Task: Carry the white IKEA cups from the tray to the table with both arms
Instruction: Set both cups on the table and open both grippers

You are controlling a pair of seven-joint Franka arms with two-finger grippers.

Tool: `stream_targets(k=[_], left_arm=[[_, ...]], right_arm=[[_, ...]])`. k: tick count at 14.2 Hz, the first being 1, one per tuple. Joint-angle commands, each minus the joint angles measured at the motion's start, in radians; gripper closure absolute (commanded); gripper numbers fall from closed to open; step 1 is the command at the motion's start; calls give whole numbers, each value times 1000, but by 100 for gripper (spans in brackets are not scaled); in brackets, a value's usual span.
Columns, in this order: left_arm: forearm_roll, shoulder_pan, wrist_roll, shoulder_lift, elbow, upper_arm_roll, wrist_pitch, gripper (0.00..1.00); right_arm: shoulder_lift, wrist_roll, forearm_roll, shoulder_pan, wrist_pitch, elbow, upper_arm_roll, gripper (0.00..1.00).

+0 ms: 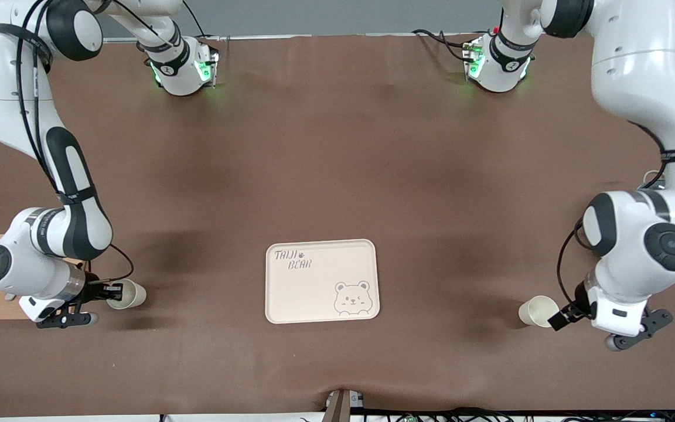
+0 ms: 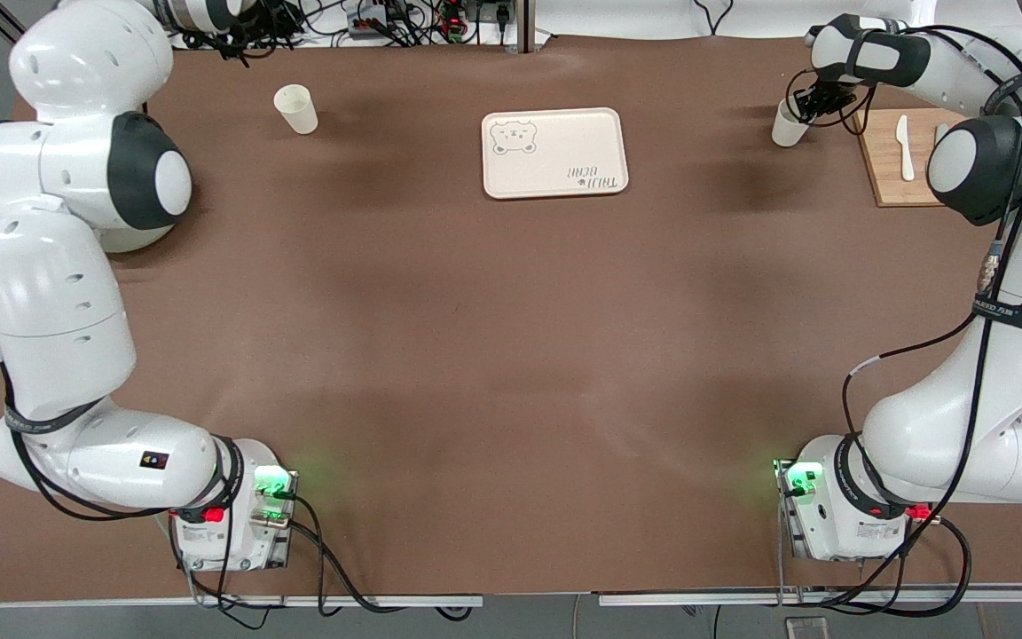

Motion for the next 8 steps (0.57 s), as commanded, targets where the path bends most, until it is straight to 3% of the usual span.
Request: stream_targets(k=[1, 5, 8], left_arm=[[6, -3, 5, -99, -30, -9, -98, 0], [6, 0, 64, -190, -30, -22, -227, 0], [6, 3, 134, -248, -30, -22, -315, 0]], right_arm=[[11, -8, 9, 3, -4, 23, 2, 0], [1, -3, 9, 6, -21, 33, 6, 0], [-20, 7, 6, 12, -235, 130, 15, 0]])
